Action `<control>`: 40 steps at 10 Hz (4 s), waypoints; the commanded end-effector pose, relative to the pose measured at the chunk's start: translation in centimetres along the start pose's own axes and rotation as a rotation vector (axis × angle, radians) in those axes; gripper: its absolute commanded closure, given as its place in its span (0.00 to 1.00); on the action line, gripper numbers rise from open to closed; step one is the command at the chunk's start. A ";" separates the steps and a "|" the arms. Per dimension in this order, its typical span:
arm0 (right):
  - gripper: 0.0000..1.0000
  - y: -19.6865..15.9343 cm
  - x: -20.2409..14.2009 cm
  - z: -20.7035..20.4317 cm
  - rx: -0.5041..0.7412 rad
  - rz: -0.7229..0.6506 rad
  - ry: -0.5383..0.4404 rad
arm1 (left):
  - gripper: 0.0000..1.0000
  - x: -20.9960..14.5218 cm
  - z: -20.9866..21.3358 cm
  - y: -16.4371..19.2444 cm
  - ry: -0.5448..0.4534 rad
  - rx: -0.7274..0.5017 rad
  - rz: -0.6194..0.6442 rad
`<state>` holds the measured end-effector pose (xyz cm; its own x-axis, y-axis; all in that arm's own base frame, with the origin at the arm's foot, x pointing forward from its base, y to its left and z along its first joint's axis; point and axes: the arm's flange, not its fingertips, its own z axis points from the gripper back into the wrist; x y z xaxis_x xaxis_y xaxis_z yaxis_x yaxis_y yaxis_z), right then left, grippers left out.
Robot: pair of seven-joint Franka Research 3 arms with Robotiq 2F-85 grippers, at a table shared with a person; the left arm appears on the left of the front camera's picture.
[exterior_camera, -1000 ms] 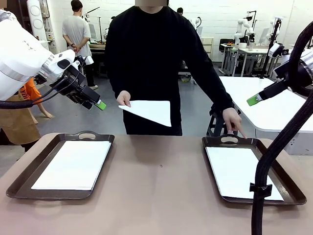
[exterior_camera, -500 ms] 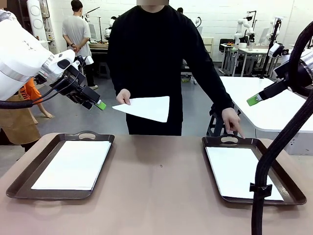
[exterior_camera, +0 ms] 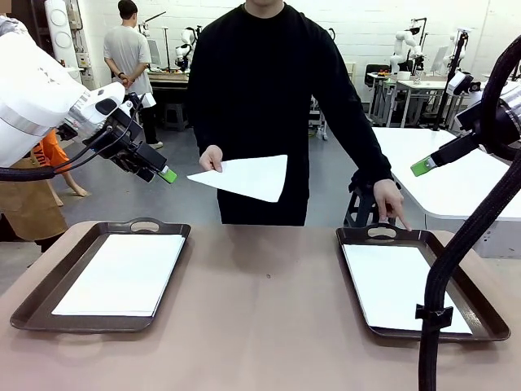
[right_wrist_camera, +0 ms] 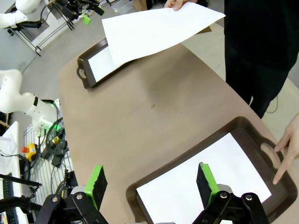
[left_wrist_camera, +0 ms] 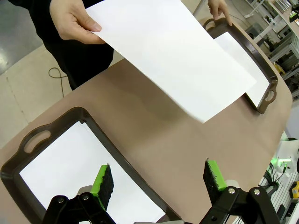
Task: Sort the A4 documents.
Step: Receive the A4 Paper.
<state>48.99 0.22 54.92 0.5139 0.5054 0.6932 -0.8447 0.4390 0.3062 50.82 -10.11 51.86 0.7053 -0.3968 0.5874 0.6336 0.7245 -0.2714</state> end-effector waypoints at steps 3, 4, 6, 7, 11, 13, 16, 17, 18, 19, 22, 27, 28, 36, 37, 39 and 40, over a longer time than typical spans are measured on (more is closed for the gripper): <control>0.00 0.3 0.0 -0.9 0.006 -0.031 -0.008 | 0.00 0.0 0.1 0.0 -0.007 0.007 0.001; 0.00 0.9 0.1 -2.0 -0.008 -0.066 -0.020 | 0.00 0.0 0.1 0.0 -0.007 0.007 0.001; 0.00 2.7 0.3 -3.1 -0.014 -0.084 -0.039 | 0.00 0.0 0.1 0.0 -0.007 0.007 0.001; 0.00 3.7 0.5 -3.9 0.006 -0.104 -0.035 | 0.00 0.0 0.1 0.0 -0.007 0.007 0.001; 0.00 4.6 -0.8 -10.1 0.128 -0.373 -0.032 | 0.00 0.0 0.1 0.0 -0.007 0.007 0.001; 0.00 3.8 -1.9 -13.4 0.260 -0.565 -0.066 | 0.00 0.0 0.1 0.0 -0.007 0.007 0.001; 0.00 1.6 -2.3 -16.8 0.352 -0.777 -0.192 | 0.00 0.0 0.1 0.0 -0.007 0.007 0.001; 0.00 0.7 -2.4 -18.0 0.375 -0.834 -0.232 | 0.00 0.0 0.1 0.0 -0.007 0.007 0.001; 0.00 -0.1 -2.2 -19.4 0.396 -0.883 -0.260 | 0.00 0.0 0.1 0.0 -0.007 0.007 0.001; 0.00 -0.8 -2.2 -20.8 0.418 -0.914 -0.269 | 0.00 0.0 0.1 0.0 -0.007 0.007 0.001; 0.00 -2.9 -0.9 -24.3 0.482 -0.933 -0.349 | 0.00 0.0 0.1 0.0 -0.007 0.007 0.001; 0.00 -4.6 0.9 -27.2 0.528 -0.941 -0.351 | 0.00 0.0 0.1 0.0 -0.007 0.007 0.001; 0.00 -4.9 0.9 -27.6 0.537 -0.929 -0.356 | 0.00 0.0 0.1 0.0 -0.007 0.007 0.001; 0.00 -6.4 1.5 -28.5 0.582 -0.890 -0.393 | 0.00 0.0 0.1 0.0 -0.007 0.007 0.001; 0.00 -6.8 1.6 -28.5 0.585 -0.889 -0.399 | 0.00 0.0 0.1 0.0 -0.007 0.007 0.001; 0.00 -7.8 2.1 -28.6 0.581 -0.874 -0.401 | 0.00 0.0 0.1 0.0 -0.007 0.007 0.001; 0.00 -7.8 2.3 -28.7 0.582 -0.872 -0.393 | 0.00 0.0 0.1 0.0 -0.007 0.007 0.001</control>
<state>60.23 18.95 35.52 0.9725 -0.1167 0.2015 -0.1919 0.0883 0.9774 50.83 -10.11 51.87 0.7053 -0.3969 0.5875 0.6337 0.7245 -0.2713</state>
